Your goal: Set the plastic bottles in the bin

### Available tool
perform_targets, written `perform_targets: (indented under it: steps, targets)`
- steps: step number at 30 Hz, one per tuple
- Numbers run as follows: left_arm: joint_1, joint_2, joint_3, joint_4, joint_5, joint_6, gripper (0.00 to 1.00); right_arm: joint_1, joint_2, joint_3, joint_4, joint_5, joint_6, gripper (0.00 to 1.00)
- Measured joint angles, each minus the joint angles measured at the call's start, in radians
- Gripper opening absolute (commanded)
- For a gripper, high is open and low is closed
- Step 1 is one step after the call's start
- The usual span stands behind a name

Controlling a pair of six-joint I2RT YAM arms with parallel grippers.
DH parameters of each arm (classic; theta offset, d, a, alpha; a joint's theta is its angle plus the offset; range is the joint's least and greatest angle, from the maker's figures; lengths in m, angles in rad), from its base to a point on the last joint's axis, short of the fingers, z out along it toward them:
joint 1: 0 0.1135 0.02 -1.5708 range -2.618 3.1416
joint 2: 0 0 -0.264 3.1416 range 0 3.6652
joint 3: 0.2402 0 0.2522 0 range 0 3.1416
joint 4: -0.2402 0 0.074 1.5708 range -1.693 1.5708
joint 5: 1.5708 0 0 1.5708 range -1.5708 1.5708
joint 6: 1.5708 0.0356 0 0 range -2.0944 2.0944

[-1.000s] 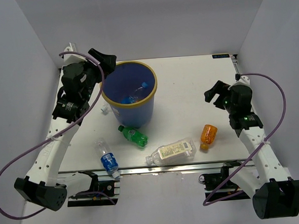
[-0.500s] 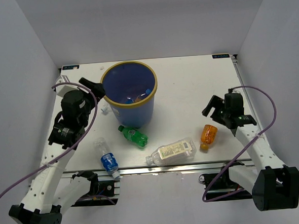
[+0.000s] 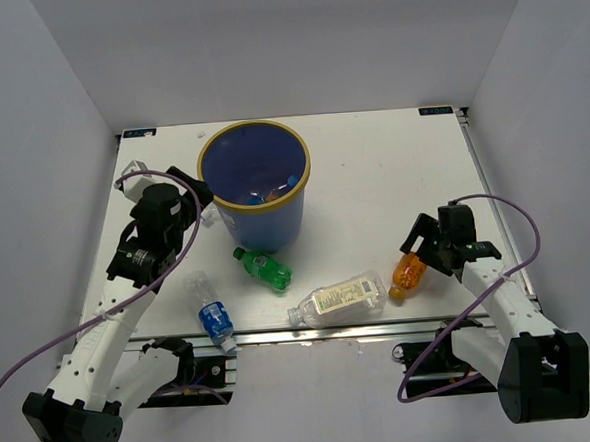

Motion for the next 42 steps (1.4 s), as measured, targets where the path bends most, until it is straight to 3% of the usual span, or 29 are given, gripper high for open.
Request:
perform_targets:
  steps: [7, 10, 12, 13, 16, 17, 22, 28, 35, 39, 42]
  targets:
    - [0.000, 0.006, 0.000, 0.005, 0.000, -0.012, 0.98, 0.000, 0.025, -0.055, -0.006, -0.028, 0.015, 0.89]
    - [0.000, 0.008, 0.000, 0.006, 0.000, -0.013, 0.98, 0.001, 0.027, -0.080, 0.002, -0.042, 0.025, 0.83]
    - [0.000, 0.008, 0.000, 0.005, -0.001, -0.014, 0.98, 0.002, 0.031, -0.082, 0.007, -0.060, 0.030, 0.67]
    - [0.000, 0.008, 0.000, 0.005, -0.002, -0.016, 0.98, 0.002, 0.032, -0.082, 0.020, -0.071, 0.026, 0.49]
    - [0.000, 0.008, 0.000, 0.000, -0.009, -0.026, 0.98, 0.002, 0.024, -0.067, 0.053, -0.112, 0.023, 0.27]
    - [0.000, 0.008, 0.000, -0.002, -0.010, -0.029, 0.98, 0.002, 0.014, -0.051, 0.068, -0.125, 0.018, 0.26]
    - [-0.001, 0.003, 0.002, -0.017, -0.018, -0.040, 0.98, 0.003, -0.044, 0.130, 0.151, -0.148, 0.000, 0.24]
    - [-0.001, -0.014, 0.023, -0.074, -0.050, -0.044, 0.98, 0.042, -0.031, 0.417, 0.362, -0.234, -0.040, 0.23]
    - [-0.001, -0.048, 0.089, -0.111, -0.075, -0.040, 0.98, 0.429, 0.223, 0.790, 0.575, -0.297, -0.201, 0.26]
    - [-0.001, -0.070, 0.143, -0.082, -0.063, -0.035, 0.98, 0.579, 0.443, 1.011, 0.594, -0.311, -0.314, 0.36]
    - [-0.001, -0.095, 0.153, -0.086, -0.066, -0.045, 0.98, 0.645, 0.576, 1.088, 0.576, -0.277, -0.389, 0.58]
